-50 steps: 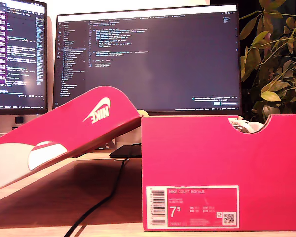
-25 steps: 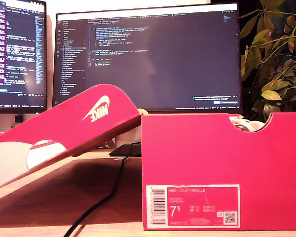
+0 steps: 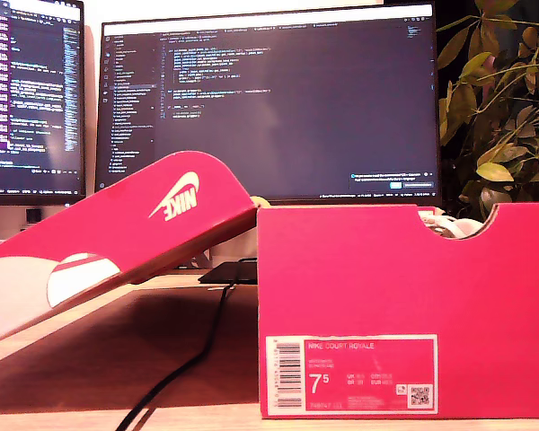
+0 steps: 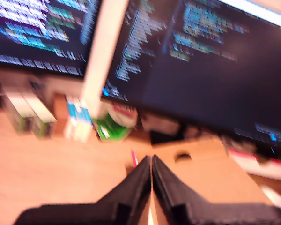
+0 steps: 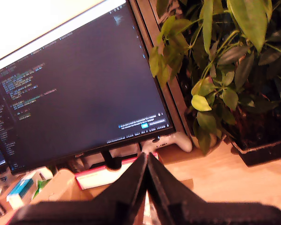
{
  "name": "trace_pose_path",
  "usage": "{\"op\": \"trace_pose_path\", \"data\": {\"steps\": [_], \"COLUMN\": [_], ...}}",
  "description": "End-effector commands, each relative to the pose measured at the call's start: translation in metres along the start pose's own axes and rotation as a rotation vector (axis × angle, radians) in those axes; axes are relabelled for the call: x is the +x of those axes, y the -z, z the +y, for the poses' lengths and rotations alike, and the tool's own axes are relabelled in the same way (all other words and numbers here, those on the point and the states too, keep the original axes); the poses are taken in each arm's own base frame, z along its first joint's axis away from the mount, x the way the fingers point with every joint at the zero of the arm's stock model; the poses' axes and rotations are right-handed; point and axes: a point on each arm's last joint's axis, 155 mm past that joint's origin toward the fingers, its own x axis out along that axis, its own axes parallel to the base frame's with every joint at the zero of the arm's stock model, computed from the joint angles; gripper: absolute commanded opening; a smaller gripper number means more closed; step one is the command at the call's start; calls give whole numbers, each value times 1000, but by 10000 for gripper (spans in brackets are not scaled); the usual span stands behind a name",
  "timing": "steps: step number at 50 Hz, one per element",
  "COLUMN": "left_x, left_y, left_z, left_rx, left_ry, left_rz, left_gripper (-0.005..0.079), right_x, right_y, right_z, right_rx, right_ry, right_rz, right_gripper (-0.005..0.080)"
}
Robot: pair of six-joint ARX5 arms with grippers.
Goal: Close the red shoebox by pushing the lid with your left arm and holding the box in place with your right arm
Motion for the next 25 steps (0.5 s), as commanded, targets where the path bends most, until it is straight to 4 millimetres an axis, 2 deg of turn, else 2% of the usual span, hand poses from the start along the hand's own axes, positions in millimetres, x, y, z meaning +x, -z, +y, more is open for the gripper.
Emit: {"op": "trace_pose_path", "data": {"steps": [1, 13, 25], "left_x": [4, 26, 54], "left_y": [-2, -3, 27], "left_z": [-4, -11, -4], "left_rx": [-10, 9, -28], "left_ry": [11, 29, 38], "left_rz": [33, 168, 390], "left_gripper": [-19, -19, -19], "right_x": [3, 15, 34], "right_y": [2, 4, 11], "right_z": [0, -2, -7], "right_rx": [-40, -131, -192], "right_ry": [9, 44, 67], "right_rz": [39, 176, 298], "right_gripper": [-12, -12, -12]}}
